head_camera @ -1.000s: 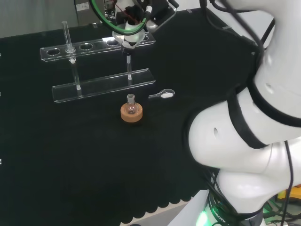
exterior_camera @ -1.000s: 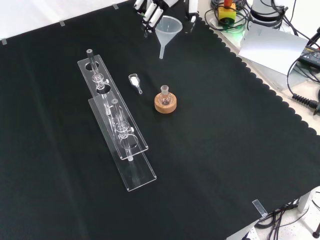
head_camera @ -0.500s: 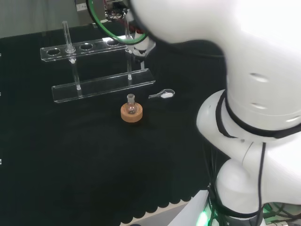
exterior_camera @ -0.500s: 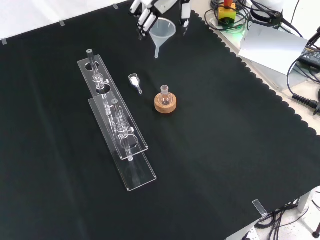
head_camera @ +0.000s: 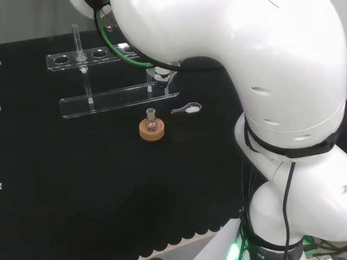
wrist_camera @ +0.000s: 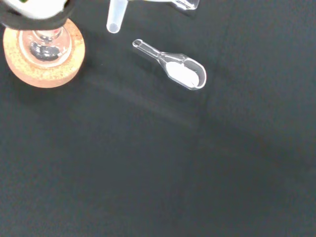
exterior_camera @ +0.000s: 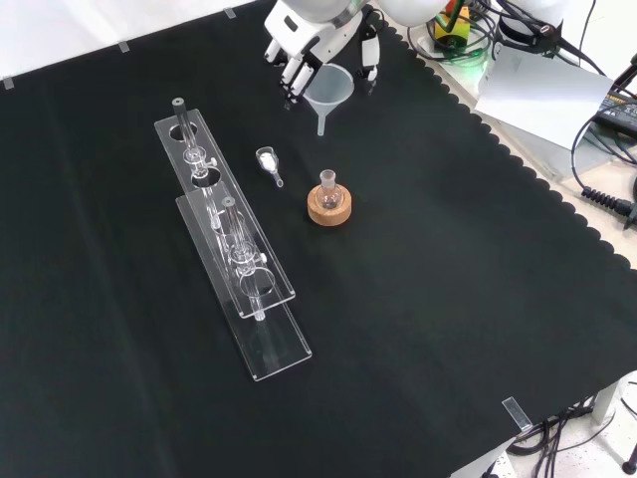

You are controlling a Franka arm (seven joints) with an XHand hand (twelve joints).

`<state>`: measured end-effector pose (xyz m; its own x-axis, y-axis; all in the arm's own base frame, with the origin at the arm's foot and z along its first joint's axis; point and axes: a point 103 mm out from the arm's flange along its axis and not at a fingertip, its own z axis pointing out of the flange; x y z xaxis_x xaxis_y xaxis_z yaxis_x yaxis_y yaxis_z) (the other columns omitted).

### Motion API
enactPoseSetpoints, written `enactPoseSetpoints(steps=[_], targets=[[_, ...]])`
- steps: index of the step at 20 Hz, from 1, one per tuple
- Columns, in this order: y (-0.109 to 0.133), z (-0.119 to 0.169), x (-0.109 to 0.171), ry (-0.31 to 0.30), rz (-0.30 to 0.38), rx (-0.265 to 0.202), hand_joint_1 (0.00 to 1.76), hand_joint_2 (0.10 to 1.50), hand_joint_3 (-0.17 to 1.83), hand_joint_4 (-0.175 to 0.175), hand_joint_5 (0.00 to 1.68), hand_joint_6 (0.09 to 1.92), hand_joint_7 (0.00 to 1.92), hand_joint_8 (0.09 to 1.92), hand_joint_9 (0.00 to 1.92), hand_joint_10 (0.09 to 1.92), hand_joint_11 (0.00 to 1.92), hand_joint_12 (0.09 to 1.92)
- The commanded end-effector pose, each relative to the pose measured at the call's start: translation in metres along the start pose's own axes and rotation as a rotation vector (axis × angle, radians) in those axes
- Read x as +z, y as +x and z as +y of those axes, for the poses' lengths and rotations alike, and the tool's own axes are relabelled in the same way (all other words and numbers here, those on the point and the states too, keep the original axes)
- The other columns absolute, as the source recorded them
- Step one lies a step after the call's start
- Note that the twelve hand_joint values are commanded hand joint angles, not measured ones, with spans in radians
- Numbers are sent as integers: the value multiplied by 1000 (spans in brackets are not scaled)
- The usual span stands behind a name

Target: Place the funnel on the round-bottom flask.

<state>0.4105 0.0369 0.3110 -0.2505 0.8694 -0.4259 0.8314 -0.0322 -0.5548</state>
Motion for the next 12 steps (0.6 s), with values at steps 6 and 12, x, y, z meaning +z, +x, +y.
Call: enactPoseSetpoints(steps=[6, 12], targets=[[15, 4, -3, -1, -1, -30, 771, 707, 551, 1, 497, 560, 586, 695, 1121, 520, 458, 1295], [21, 4, -7, -7, -2, -44, 769, 707, 552, 1, 496, 563, 586, 695, 1121, 519, 458, 1294]])
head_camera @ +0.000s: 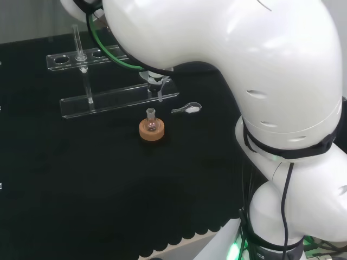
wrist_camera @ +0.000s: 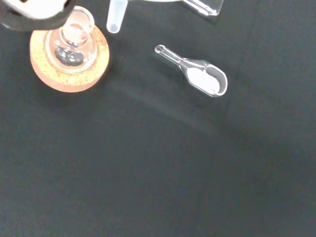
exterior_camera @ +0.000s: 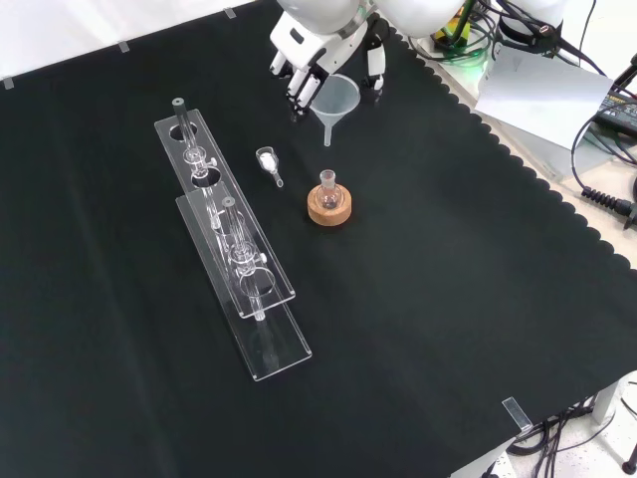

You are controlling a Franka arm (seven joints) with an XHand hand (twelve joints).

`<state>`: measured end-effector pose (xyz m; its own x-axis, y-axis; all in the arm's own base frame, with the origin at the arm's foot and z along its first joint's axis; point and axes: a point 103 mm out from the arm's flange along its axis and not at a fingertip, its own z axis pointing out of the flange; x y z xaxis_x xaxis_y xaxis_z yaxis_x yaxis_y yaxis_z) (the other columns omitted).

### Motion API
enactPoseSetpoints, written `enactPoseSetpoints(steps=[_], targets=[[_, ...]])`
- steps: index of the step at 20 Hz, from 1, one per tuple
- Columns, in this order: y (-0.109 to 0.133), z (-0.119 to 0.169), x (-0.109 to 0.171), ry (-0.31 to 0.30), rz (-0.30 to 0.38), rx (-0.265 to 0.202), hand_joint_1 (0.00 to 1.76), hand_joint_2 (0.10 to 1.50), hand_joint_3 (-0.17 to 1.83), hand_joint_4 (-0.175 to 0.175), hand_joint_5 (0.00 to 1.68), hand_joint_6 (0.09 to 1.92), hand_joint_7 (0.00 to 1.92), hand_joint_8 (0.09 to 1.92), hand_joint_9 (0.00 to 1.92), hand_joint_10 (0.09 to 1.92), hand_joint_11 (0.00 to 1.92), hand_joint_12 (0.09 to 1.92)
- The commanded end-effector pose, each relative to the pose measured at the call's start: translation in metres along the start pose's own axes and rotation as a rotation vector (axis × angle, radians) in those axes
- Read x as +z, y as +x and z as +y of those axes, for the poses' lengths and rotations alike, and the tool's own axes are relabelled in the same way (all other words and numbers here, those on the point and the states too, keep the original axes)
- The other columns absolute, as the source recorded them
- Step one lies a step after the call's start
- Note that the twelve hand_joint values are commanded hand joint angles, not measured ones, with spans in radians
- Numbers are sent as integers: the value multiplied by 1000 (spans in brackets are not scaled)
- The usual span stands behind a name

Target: Place the funnel on the round-bottom flask.

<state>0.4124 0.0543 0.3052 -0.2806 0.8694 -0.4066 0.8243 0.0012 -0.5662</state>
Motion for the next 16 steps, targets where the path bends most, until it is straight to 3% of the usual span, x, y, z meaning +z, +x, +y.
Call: enactPoseSetpoints(steps=[1, 16], targets=[[5, 0, -1, -1, -1, -10, 769, 707, 552, 1, 496, 564, 586, 695, 1121, 519, 458, 1294], [21, 10, -1, -5, 0, -43, 769, 707, 554, 1, 497, 572, 586, 694, 1122, 519, 459, 1294]])
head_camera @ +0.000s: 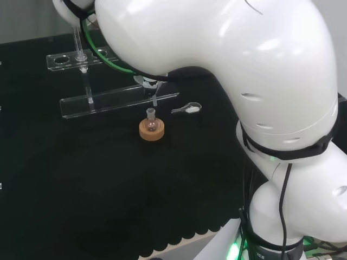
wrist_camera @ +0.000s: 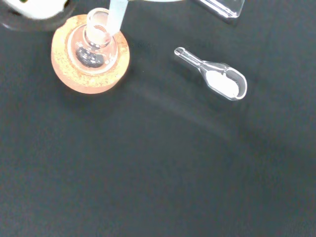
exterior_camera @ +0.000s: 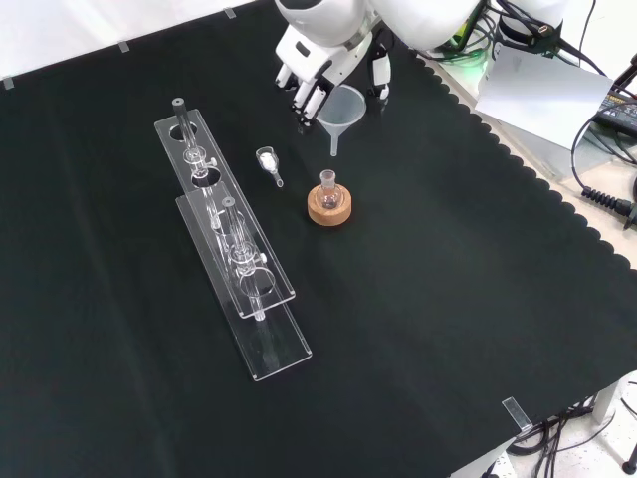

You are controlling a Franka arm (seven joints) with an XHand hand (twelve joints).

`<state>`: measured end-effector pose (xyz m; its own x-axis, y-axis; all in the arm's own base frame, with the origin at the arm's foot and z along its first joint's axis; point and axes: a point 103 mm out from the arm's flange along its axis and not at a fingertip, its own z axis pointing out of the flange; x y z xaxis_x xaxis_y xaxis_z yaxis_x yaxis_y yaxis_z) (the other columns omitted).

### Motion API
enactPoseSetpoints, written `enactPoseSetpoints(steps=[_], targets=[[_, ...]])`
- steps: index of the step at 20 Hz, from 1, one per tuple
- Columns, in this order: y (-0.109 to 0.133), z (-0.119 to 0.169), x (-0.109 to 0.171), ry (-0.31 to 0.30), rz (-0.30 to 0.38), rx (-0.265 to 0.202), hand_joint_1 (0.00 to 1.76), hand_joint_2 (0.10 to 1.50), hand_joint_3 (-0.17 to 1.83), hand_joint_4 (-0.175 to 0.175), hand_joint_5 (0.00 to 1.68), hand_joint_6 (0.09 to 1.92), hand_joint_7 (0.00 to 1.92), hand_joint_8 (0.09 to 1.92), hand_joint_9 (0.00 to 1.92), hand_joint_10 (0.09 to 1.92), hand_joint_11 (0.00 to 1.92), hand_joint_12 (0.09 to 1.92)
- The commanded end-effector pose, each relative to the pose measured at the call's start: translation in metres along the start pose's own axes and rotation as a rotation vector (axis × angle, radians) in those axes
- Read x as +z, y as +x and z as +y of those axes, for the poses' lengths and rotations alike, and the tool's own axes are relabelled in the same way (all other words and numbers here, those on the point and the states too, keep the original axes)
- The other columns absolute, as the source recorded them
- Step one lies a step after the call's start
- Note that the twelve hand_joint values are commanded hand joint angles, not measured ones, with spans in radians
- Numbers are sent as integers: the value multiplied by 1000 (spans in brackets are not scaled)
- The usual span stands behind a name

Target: Place the funnel on the round-bottom flask.

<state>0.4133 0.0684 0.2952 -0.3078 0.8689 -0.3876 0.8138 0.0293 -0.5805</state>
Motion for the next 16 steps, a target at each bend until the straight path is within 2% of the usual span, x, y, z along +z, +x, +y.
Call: enactPoseSetpoints(steps=[1, 16], targets=[[5, 5, -1, -8, -2, -11, 769, 707, 554, 1, 497, 572, 586, 694, 1122, 519, 459, 1294], [9, 17, 5, -23, -2, -11, 768, 708, 555, 0, 496, 578, 586, 694, 1123, 519, 459, 1293]])
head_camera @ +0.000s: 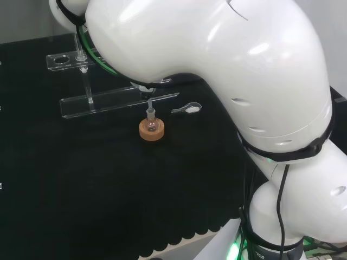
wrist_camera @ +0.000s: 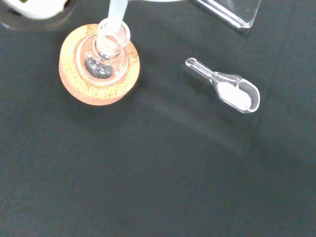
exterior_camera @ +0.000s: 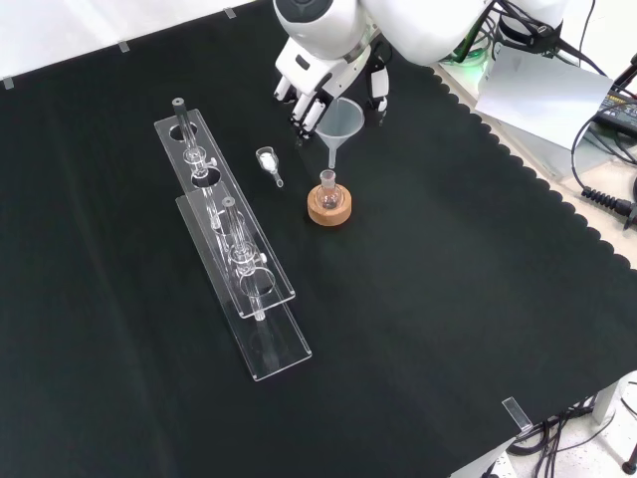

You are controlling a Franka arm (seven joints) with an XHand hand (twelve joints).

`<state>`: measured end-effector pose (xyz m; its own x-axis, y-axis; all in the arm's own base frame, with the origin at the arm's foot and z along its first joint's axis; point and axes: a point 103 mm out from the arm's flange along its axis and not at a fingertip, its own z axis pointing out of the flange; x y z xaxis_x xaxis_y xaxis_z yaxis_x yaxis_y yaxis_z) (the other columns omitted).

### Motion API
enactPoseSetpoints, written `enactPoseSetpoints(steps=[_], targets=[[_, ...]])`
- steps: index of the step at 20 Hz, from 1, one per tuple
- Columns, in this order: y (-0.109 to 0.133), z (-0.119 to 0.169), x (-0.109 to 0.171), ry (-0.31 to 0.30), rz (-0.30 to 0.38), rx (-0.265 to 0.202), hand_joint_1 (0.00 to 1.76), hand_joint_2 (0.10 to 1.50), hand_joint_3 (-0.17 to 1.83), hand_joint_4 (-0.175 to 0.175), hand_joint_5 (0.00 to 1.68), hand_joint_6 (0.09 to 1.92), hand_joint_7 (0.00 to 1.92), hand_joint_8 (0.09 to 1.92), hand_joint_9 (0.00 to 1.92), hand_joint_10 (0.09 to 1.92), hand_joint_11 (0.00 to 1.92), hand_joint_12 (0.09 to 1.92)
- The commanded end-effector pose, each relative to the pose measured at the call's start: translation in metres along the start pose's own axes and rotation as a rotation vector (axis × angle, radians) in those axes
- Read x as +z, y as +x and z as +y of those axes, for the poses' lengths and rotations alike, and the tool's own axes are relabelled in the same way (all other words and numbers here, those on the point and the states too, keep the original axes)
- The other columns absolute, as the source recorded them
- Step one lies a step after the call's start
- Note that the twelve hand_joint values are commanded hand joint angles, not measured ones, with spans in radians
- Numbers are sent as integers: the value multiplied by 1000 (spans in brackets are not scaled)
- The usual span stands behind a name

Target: Place the funnel on the round-bottom flask.

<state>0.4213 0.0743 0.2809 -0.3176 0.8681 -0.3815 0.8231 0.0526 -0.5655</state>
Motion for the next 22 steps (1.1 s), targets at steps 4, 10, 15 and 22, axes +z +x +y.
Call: enactPoseSetpoints(steps=[4, 10, 15, 22], targets=[[0, 10, 8, 8, 3, -4, 768, 709, 555, 0, 496, 579, 586, 694, 1123, 519, 459, 1293], [-1, 13, 12, 6, 12, -7, 769, 710, 556, -1, 498, 581, 586, 695, 1123, 519, 459, 1293], [-1, 13, 12, 3, 14, -9, 769, 710, 556, -1, 498, 583, 586, 695, 1122, 519, 458, 1293], [1, 18, 13, 11, 13, -10, 770, 711, 556, -1, 499, 585, 586, 695, 1122, 519, 458, 1293]])
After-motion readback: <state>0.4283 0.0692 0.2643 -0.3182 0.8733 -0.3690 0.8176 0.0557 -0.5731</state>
